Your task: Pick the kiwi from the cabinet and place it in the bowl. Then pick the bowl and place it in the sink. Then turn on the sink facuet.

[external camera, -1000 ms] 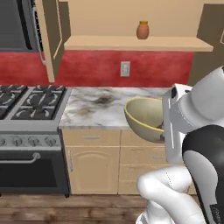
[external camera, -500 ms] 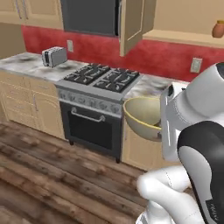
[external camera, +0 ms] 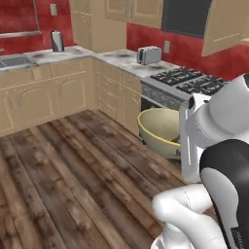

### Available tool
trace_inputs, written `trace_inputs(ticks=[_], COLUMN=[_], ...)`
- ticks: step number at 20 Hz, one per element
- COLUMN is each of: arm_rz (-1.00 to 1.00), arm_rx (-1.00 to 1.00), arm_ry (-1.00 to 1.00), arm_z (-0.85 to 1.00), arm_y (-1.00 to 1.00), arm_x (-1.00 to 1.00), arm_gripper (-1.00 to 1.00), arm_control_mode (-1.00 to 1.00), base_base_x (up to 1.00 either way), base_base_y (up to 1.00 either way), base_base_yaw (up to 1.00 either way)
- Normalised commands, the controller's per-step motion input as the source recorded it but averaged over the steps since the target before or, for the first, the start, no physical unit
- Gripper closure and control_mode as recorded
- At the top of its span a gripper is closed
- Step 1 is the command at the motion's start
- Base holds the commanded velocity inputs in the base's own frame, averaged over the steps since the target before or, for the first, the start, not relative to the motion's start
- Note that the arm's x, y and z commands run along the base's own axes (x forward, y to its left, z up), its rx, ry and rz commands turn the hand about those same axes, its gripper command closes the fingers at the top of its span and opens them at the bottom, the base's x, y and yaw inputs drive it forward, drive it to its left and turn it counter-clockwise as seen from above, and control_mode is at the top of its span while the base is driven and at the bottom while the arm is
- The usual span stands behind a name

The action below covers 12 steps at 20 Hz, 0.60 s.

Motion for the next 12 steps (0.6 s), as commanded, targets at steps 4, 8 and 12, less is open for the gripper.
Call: trace_inputs(ticks=[4, 8, 12], arm_rz=[0.0, 0.0, 0.0], arm_rx=[0.0, 0.0, 0.0], arm_ry=[0.0, 0.0, 0.0], arm_z=[0.0, 0.0, 0.0], arm_y=[0.0, 0.0, 0.0], arm_x=[0.0, 0.0, 0.0], arm_gripper=[1.0, 1.0, 1.0], arm_control_mode=[1.0, 1.0, 1.0], base_base_x=[0.08, 0.83, 1.0], base_base_y=[0.0, 0.0, -0.02], base_base_yaw=[0.63, 0.52, 0.39])
